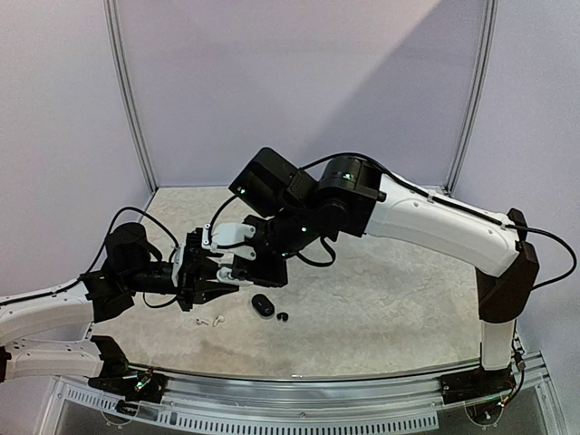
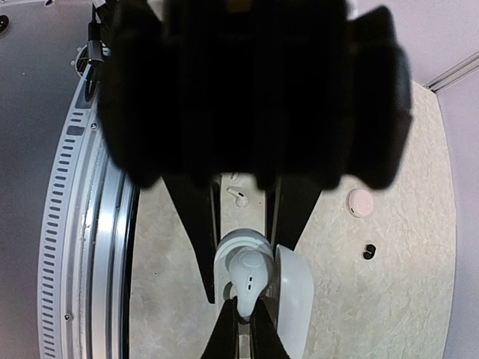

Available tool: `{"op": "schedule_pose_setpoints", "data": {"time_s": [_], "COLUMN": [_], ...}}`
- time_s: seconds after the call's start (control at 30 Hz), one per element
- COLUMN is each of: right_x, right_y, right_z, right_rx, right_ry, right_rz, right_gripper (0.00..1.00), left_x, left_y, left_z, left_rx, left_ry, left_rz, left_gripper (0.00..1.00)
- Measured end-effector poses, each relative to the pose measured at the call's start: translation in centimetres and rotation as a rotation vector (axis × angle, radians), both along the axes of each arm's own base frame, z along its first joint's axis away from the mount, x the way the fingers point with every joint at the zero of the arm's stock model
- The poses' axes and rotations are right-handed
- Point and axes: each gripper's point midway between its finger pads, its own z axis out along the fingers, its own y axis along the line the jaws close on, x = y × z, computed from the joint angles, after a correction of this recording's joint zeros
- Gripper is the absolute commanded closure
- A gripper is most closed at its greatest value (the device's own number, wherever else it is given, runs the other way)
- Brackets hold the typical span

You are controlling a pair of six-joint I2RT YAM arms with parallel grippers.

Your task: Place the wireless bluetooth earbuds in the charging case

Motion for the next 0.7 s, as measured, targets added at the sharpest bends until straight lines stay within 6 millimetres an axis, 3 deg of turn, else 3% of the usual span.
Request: {"op": "schedule_pose_setpoints", "data": {"time_s": [0.23, 0.7], "right_x": [0.02, 0.04], "right_y": [0.15, 0.84], "right_z": [-0.36, 0.12], "right_rx": [-0.007, 0.020], "right_ry": [0.000, -0.007], "right_rz": [0.004, -0.002], "right_gripper": [0.79, 0.78], "left_x": [0.18, 0.32], "left_y": [0.03, 0.04], "left_z": [-0.06, 0.05], "left_rx": [0.003, -0.002], "left_ry": [0.001, 0.012], "left_rz": [0.011, 0.021], "left_gripper": [1.00, 1.00]}}
